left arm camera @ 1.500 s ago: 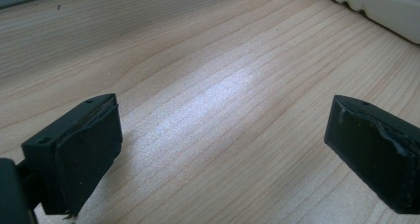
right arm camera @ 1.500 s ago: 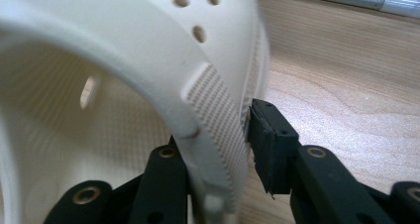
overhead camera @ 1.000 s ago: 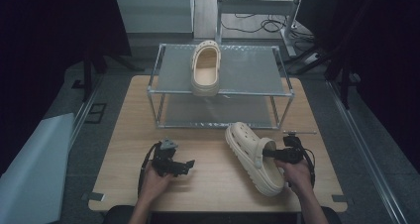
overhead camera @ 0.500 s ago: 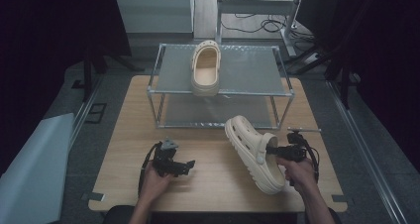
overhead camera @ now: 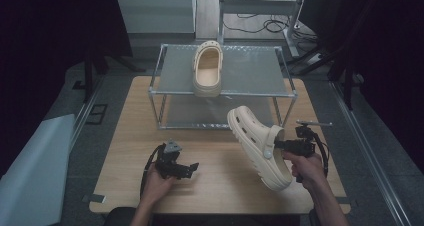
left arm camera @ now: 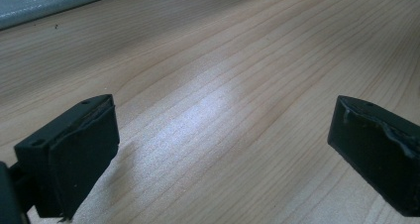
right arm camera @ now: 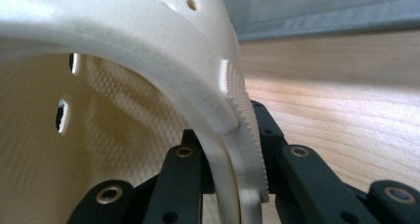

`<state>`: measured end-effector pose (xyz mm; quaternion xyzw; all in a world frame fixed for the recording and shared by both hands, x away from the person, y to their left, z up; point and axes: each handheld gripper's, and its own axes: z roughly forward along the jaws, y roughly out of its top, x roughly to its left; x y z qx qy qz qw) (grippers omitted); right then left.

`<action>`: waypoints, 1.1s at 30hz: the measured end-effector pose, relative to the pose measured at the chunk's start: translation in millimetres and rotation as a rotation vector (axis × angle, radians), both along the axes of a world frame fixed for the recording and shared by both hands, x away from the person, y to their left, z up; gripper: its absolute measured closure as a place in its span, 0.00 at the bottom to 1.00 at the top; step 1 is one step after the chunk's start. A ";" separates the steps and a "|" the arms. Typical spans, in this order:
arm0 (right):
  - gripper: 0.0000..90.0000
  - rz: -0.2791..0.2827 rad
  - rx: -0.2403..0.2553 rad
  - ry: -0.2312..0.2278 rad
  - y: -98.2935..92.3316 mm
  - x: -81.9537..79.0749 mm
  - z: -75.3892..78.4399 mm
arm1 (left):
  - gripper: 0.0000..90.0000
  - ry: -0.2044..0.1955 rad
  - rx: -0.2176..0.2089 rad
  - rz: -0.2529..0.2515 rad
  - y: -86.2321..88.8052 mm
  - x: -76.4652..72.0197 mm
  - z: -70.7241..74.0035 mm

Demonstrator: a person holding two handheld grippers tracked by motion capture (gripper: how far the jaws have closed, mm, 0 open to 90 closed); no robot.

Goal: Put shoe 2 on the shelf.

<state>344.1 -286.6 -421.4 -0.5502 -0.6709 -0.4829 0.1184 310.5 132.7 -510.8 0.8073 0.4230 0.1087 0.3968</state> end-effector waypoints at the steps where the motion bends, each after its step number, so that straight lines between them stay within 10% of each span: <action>1: 0.86 0.001 0.003 -0.003 0.2 0.1 3.1 | 0.00 0.000 0.000 0.000 0.0 0.0 0.0; 33: 0.86 -0.063 0.137 0.037 7.7 30.3 78.5 | 0.00 0.000 0.014 -0.028 -4.1 1.6 -2.5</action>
